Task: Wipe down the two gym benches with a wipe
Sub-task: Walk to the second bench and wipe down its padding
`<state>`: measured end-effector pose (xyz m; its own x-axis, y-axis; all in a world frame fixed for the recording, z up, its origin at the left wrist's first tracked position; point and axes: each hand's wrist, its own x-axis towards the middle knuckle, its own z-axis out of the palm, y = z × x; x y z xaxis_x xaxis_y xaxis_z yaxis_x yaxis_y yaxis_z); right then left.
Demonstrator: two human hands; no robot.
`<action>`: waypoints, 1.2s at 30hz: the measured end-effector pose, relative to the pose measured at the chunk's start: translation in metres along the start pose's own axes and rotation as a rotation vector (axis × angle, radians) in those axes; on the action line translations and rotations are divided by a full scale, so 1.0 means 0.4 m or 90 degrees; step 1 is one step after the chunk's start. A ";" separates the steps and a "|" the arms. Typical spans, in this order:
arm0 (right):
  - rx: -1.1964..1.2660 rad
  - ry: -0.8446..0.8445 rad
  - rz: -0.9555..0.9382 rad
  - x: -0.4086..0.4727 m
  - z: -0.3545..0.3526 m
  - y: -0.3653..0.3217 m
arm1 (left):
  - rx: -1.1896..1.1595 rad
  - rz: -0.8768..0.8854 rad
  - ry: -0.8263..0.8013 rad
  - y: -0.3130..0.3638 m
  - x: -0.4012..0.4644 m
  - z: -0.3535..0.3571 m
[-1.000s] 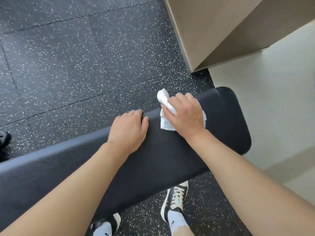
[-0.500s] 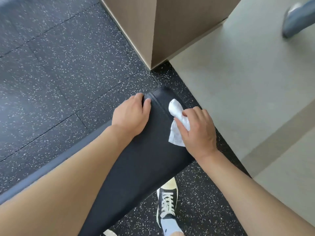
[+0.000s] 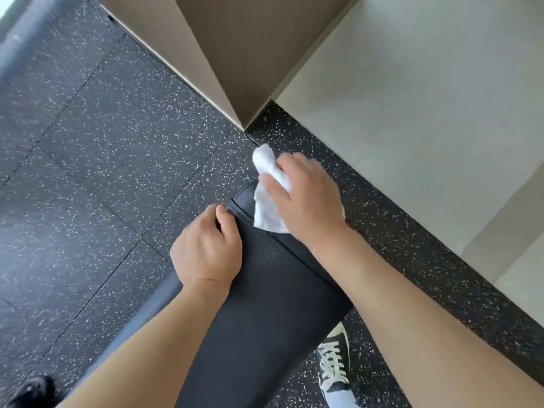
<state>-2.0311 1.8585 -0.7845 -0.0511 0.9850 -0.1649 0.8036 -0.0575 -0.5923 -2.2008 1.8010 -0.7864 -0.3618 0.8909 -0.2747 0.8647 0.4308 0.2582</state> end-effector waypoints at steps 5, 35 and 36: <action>-0.035 -0.233 -0.038 0.189 0.074 -0.074 | 0.009 0.012 0.006 -0.001 0.005 0.005; 0.186 -0.030 0.207 -0.353 -0.105 0.220 | -0.011 -0.007 -0.019 -0.001 0.008 0.014; 0.176 -0.026 0.213 -0.351 -0.102 0.214 | -0.002 -0.006 -0.011 0.001 0.009 0.010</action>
<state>-1.9310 1.7217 -0.7799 0.1572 0.8979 -0.4112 0.5918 -0.4190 -0.6886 -2.2002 1.8037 -0.7911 -0.3640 0.8838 -0.2939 0.8600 0.4401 0.2584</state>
